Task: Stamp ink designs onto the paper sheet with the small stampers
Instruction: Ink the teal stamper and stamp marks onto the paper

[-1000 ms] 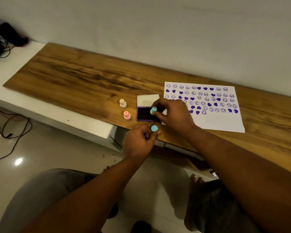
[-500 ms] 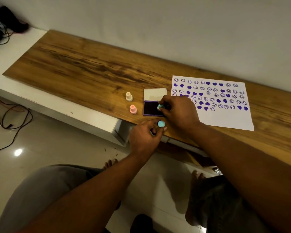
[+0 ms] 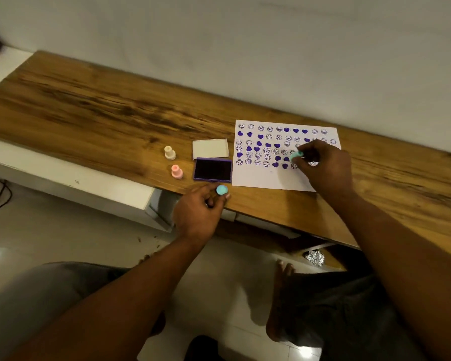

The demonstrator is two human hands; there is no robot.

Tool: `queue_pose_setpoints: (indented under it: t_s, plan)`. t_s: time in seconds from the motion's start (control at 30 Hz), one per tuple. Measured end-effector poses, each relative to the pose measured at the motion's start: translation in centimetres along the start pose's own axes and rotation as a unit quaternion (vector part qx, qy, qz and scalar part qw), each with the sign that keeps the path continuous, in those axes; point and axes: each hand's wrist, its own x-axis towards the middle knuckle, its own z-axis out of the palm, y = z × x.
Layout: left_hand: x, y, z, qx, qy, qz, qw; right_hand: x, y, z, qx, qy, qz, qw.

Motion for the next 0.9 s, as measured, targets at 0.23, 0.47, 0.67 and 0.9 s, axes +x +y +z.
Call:
queue_pose_setpoints:
  t_s: [0.23,0.47,0.67,0.9]
  plan:
    - [-0.1,0.0,0.4,0.006,0.004,0.006,1.000,-0.4,2.7,-0.6,0.005,0.007,0.007,1.000]
    - [0.0,0.0,0.5,0.007,0.003,0.022,1.000,-0.1,2.7,-0.2,-0.010,0.008,0.022,1.000]
    - [0.1,0.2,0.4,0.007,0.003,0.024,1.000,-0.1,3.0,-0.4,-0.006,0.009,0.030,0.999]
    - [0.0,0.4,0.4,0.004,-0.002,0.019,1.000,-0.1,3.0,-0.8,-0.021,0.006,0.034,0.999]
